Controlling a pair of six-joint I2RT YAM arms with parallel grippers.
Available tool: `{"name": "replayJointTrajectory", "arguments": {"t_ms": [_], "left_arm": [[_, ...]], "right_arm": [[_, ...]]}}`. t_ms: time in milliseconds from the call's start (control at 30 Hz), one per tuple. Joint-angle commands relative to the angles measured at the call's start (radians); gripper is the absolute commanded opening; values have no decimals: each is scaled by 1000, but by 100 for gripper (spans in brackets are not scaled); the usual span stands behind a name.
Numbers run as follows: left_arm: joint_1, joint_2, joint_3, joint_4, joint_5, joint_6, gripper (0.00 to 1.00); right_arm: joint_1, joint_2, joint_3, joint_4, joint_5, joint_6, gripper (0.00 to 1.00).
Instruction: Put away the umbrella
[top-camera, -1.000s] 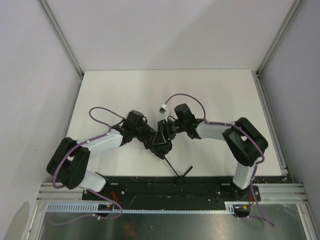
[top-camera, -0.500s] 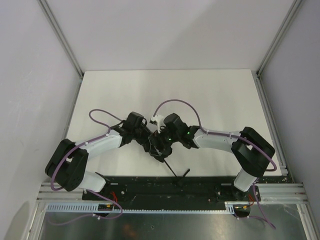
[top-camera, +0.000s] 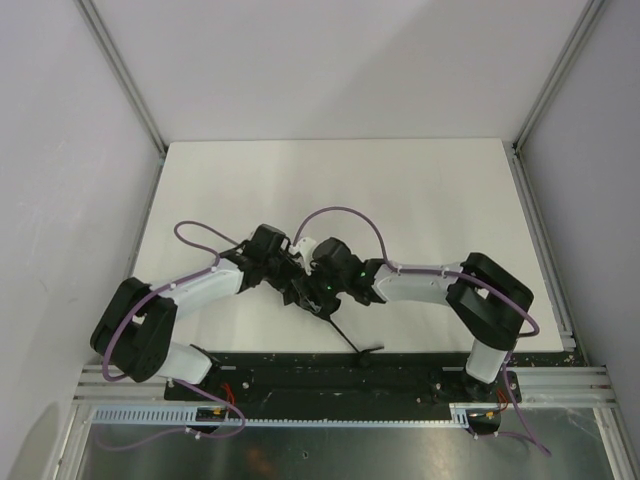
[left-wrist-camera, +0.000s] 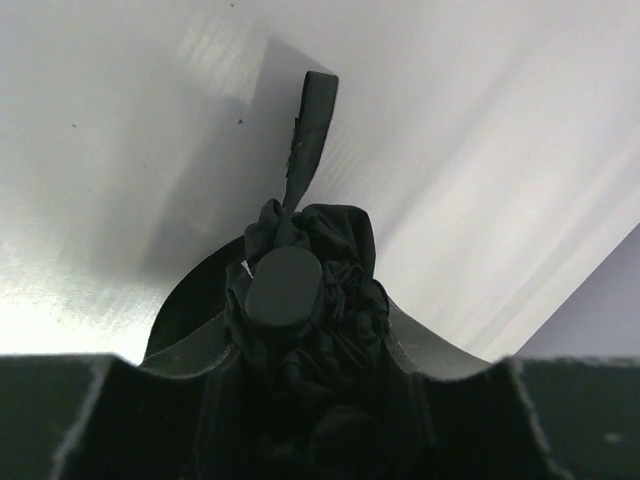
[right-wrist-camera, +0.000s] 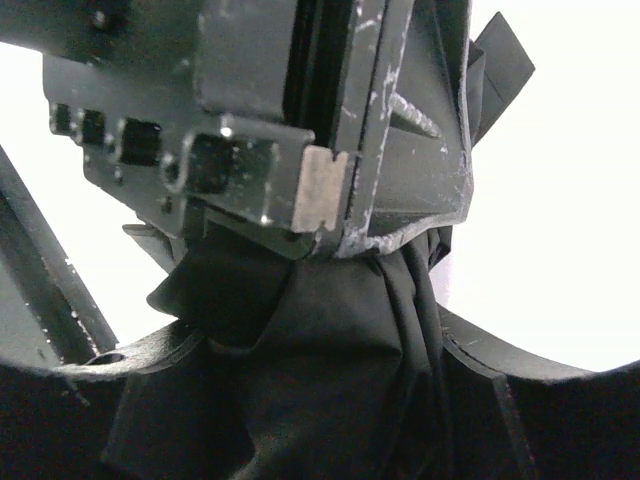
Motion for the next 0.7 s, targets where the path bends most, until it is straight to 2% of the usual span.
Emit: {"name": "replayJointTrajectory", "arguments": {"t_ms": [0, 67, 167, 233, 300, 333, 533, 600, 667], "left_arm": [[-8, -36, 30, 26, 122, -73, 0], [-8, -31, 31, 27, 143, -80, 0], [-8, -32, 33, 28, 154, -85, 0], [-7, -34, 37, 27, 147, -76, 0], [-8, -37, 42, 28, 135, -54, 0], [-8, -38, 45, 29, 127, -36, 3], [-9, -68, 33, 35, 38, 78, 55], [-8, -92, 13, 53, 6, 104, 68], [-8, -112, -5, 82, -12, 127, 76]], "right_arm": [[-1, 62, 47, 65, 100, -35, 56], [0, 70, 49, 70, 127, -39, 52], [-1, 74, 49, 76, 146, -44, 40], [-4, 66, 50, 76, 130, -49, 26], [-17, 54, 50, 71, 83, -55, 8], [-27, 46, 50, 66, 58, -58, 4], [-105, -5, 49, 59, -133, -41, 0], [-142, -16, 49, 64, -229, -17, 0], [-175, -18, 48, 76, -324, 7, 0]]}}
